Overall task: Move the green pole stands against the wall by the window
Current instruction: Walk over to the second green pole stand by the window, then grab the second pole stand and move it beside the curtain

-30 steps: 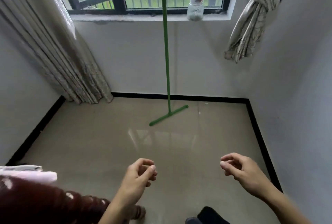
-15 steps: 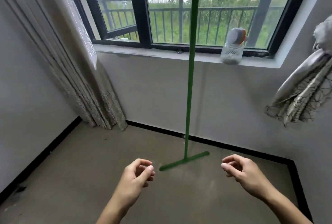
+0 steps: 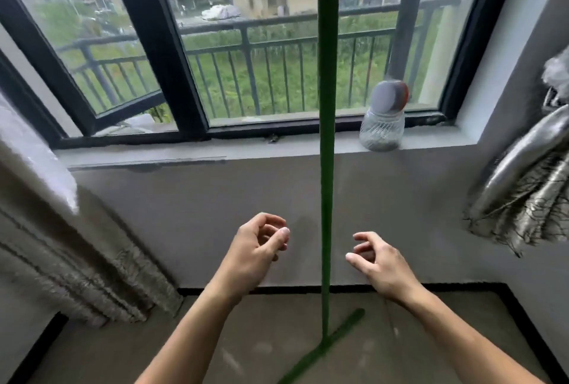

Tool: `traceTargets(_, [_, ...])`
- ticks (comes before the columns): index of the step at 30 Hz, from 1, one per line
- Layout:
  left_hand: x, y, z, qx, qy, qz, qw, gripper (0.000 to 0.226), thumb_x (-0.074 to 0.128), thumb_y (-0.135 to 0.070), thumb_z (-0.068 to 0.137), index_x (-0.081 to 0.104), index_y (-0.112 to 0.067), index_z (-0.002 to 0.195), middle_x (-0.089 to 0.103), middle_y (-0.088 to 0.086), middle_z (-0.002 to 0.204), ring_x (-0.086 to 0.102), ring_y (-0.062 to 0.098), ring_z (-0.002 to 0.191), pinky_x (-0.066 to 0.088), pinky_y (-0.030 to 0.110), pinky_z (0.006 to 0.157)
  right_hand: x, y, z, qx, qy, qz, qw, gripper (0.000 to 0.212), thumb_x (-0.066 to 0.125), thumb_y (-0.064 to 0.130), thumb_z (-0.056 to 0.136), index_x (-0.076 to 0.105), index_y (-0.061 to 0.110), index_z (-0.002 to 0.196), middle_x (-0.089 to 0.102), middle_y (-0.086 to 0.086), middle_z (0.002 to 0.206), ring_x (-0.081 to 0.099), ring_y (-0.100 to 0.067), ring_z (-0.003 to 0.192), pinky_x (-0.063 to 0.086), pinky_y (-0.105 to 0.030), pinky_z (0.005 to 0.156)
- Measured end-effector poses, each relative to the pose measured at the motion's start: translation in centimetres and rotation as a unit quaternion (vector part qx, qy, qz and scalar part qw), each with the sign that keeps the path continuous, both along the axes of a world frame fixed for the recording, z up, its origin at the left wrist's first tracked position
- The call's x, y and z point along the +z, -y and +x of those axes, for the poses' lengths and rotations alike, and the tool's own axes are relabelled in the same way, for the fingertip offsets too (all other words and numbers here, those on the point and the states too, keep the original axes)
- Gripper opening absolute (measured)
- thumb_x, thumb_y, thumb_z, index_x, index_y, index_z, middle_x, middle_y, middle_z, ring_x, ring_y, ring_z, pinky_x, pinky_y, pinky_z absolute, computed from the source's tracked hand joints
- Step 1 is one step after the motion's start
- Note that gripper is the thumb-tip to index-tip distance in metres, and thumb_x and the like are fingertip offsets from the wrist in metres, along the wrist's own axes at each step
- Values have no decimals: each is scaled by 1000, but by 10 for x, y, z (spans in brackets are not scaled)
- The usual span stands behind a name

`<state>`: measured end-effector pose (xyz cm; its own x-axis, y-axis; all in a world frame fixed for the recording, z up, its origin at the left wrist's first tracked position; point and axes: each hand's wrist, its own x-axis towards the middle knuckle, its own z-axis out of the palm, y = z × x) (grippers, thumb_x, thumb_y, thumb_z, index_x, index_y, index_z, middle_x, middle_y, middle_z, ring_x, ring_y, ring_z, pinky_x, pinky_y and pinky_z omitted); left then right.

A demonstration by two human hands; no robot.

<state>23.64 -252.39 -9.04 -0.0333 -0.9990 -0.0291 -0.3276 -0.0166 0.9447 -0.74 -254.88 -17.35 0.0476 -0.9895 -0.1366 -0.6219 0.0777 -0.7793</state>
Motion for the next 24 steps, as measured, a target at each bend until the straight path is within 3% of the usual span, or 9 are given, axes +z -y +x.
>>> traceTargets(4, [40, 91, 7, -97, 20, -69, 993, 27, 57, -36, 88, 57, -25, 113, 65, -3, 99, 64, 19, 96, 55, 40, 87, -2, 48, 48, -74, 14, 12, 997, 56, 70, 35, 82, 46, 24, 132, 60, 2, 117, 61, -18, 103, 50, -37, 93])
traceTargets(6, [58, 127, -3, -150, 4, -86, 985, 46, 52, -44, 86, 49, -28, 129, 60, -12, 108, 60, 8, 105, 50, 33, 95, 0, 69, 66, -91, 12, 20, 996, 49, 68, 36, 82, 48, 27, 126, 61, 2, 112, 60, -19, 103, 49, -37, 91])
traceTargets(8, [67, 152, -20, -222, -18, -90, 971, 50, 47, -51, 85, 46, -35, 132, 61, -10, 112, 59, 6, 109, 47, 30, 99, -3, 84, 77, -108, 15, 33, 993, 34, 64, 39, 82, 52, 24, 110, 67, -1, 100, 63, -22, 95, 52, -41, 87])
traceTargets(12, [63, 172, -53, -306, -86, -83, 945, 45, 49, -67, 78, 53, -37, 110, 67, 20, 100, 63, 34, 98, 49, 45, 96, -9, 99, 79, -123, 51, 48, 990, 18, 62, 42, 82, 56, 26, 90, 65, 4, 76, 64, -21, 80, 54, -44, 82])
traceTargets(15, [59, 183, -75, -320, -121, -99, 934, 37, 48, -54, 82, 52, -19, 93, 64, 7, 73, 63, 45, 83, 49, 54, 84, -9, 104, 62, -138, 34, 38, 989, 24, 61, 48, 81, 54, 25, 84, 63, 4, 70, 64, -18, 77, 51, -41, 78])
traceTargets(18, [61, 189, -107, -367, -104, -108, 918, 34, 44, -50, 84, 48, -16, 88, 61, 4, 70, 61, 43, 76, 51, 47, 74, -9, 102, 32, -172, 24, 38, 984, 25, 59, 50, 83, 53, 25, 84, 63, 4, 69, 64, -16, 76, 50, -39, 78])
traceTargets(21, [66, 195, -147, -418, -98, -116, 896, 35, 42, -45, 89, 46, -10, 91, 61, 11, 72, 59, 28, 69, 50, 36, 68, -6, 101, -3, -213, 21, 29, 976, 23, 59, 48, 83, 53, 25, 84, 62, 6, 69, 64, -14, 75, 50, -37, 77])
traceTargets(24, [73, 200, -191, -444, -99, -141, 879, 21, 42, -36, 95, 45, -17, 85, 62, 23, 73, 57, 19, 65, 48, 34, 64, -6, 100, -40, -256, 24, 4, 966, 22, 61, 46, 82, 53, 26, 80, 61, 6, 65, 63, -14, 72, 50, -38, 74])
